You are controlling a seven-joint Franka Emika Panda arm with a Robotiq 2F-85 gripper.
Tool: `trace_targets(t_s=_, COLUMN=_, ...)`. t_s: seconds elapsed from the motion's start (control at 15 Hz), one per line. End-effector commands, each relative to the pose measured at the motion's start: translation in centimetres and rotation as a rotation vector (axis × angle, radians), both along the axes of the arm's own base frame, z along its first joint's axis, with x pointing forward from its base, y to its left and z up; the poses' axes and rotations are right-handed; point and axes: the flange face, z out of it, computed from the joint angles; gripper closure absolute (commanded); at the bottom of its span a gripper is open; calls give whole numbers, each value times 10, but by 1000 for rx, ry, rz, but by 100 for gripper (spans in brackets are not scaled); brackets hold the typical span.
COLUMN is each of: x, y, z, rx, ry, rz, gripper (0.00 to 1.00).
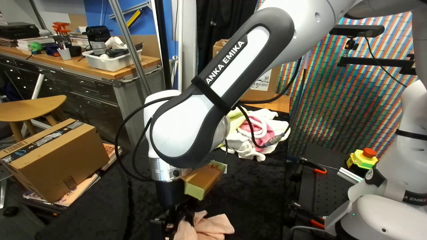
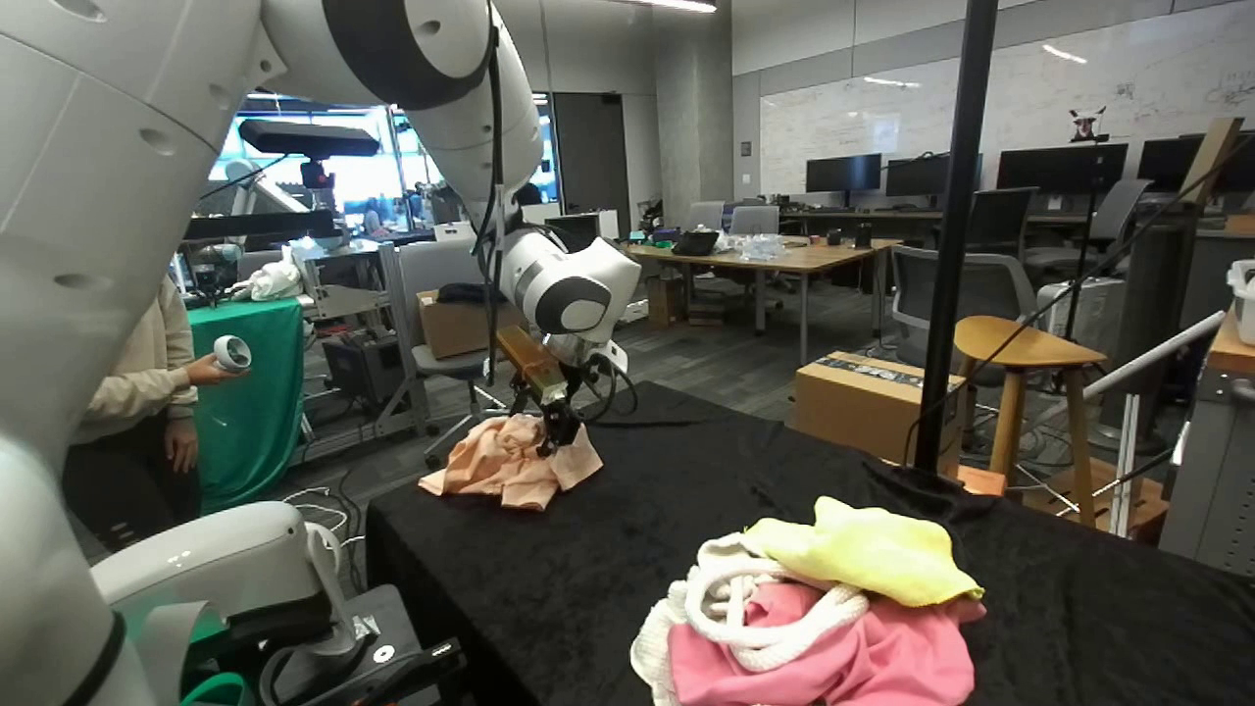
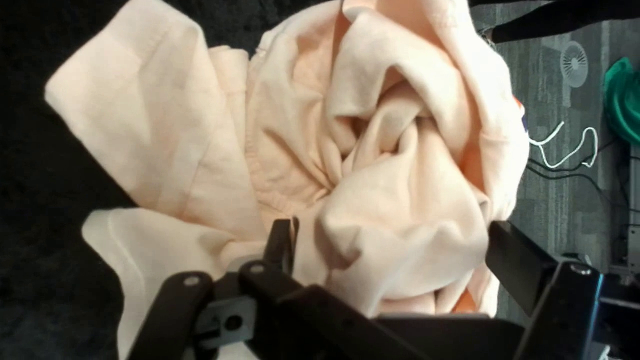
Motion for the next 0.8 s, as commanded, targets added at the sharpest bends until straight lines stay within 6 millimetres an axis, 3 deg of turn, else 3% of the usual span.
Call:
trace_targets(t_s=0.0, x=8, y=2, z=0, rx=45, ry=-4, rz=-5, gripper=0)
trace_targets(t_s=0.13, x=8, y=1, z=-1, rx=47, ry=2, rz=-1, gripper=6)
trace_targets(t_s=0.2, x=8, y=0, z=-2, rx=46, ry=5, rz=0, gripper=26)
trace_targets(t_s=0.73, x=12, y=-6, z=0, rx=101, ry=71, rz=20, gripper=92)
